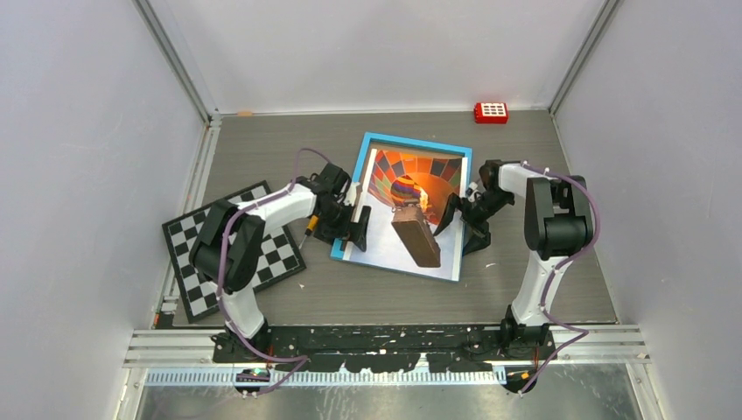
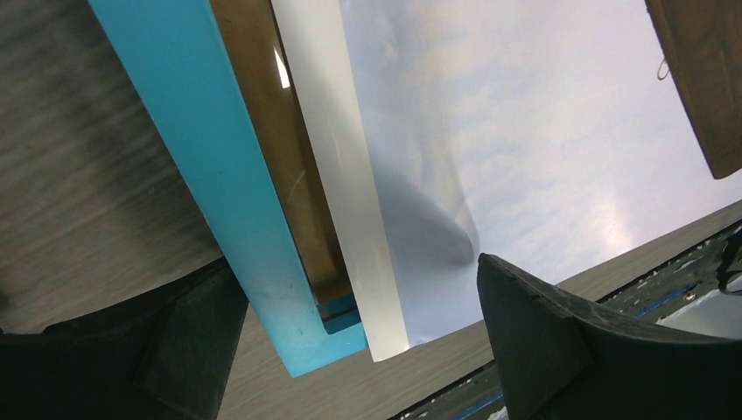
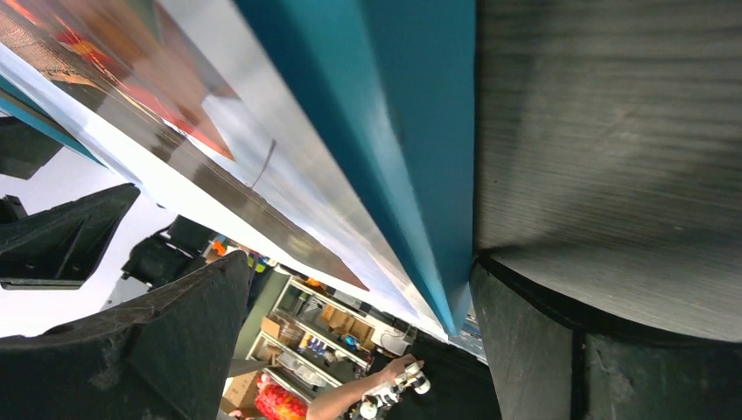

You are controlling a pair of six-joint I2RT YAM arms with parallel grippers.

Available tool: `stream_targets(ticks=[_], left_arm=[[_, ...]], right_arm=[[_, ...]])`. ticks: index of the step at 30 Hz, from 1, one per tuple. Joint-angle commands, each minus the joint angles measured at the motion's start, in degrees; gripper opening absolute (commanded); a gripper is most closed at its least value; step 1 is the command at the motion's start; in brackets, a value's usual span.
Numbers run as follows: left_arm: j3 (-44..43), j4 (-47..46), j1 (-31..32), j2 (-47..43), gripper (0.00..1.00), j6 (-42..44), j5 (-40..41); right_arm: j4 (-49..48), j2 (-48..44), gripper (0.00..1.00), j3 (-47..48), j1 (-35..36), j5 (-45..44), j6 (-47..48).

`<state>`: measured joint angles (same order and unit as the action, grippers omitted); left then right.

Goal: Take the photo out of the frame

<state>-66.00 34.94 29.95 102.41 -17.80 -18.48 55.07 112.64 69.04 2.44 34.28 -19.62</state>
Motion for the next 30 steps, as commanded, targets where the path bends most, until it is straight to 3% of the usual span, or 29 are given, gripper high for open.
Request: stream_targets(ticks=[1, 7, 12, 17, 23, 30], left_arm=[[0.86, -1.31, 2.48, -2.93, 1.00, -0.92, -7.05], [0.74, 0.82, 2.07, -5.27, 1.00, 1.90, -6.09], [2.17, -1.77, -0.82, -13.52, 1.00, 5.50, -3.38], [2.26, -1.69, -0.64, -21.33, 1.00, 19.43, -1.78], [0.83, 5.23, 9.20, -21.16, 1.00, 41.75, 0.06], [-1.08, 2.73, 19.10, -12.36, 1.00, 49.79, 4.28]], right_arm=[[-5.68, 1.81, 1.00, -2.27, 3.02, -2.24, 3.83], [-1.17, 1.93, 1.00, 2.03, 1.98, -4.98, 9.04], [2.14, -0.36, 1.00, 5.12, 0.74, -4.06, 13.14], [6.59, -2.28, 1.00, 8.39, -1.10, -1.70, 19.28], [6.34, -3.36, 1.00, 9.22, -2.83, -2.53, 21.10], [6.20, -2.73, 1.00, 9.83, -3.90, -1.14, 20.12]])
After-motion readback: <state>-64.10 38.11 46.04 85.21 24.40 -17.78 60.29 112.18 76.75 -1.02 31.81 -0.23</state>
